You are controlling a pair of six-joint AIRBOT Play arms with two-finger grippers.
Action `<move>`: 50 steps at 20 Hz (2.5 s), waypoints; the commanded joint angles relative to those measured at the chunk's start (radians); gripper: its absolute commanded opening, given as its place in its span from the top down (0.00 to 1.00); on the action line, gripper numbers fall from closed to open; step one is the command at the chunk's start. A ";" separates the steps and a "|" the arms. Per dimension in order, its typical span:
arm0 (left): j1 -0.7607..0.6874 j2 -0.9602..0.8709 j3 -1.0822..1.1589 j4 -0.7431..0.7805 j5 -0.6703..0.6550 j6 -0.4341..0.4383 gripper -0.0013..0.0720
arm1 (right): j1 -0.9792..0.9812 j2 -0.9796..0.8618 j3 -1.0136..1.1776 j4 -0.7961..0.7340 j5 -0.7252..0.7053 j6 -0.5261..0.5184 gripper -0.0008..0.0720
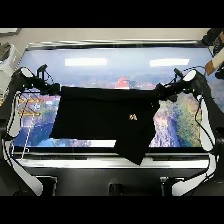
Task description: Fold the clothes and pants, and hang the long-sleeved shirts on hangers.
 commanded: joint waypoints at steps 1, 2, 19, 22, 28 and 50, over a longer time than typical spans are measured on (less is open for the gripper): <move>-0.012 -0.026 -0.001 0.014 -0.077 0.004 0.97 | 0.014 -0.019 -0.004 -0.056 0.060 0.010 0.95; -0.019 -0.032 -0.001 0.014 -0.076 0.004 0.97 | 0.014 -0.029 -0.004 -0.052 0.056 0.010 0.95; 0.218 0.347 -0.289 -0.183 -0.142 0.014 0.14 | -0.255 0.467 -0.537 0.117 0.198 -0.397 0.33; 0.274 0.460 -0.503 -0.234 -0.104 0.056 0.14 | -0.278 0.517 -0.808 0.238 0.145 -0.465 0.33; 0.281 0.502 -0.649 -0.243 -0.105 0.060 0.14 | -0.278 0.516 -1.013 0.368 -0.009 -0.569 0.33; 0.324 0.594 -0.850 -0.249 -0.041 0.124 0.14 | -0.179 0.519 -1.164 0.452 -0.056 -0.534 0.95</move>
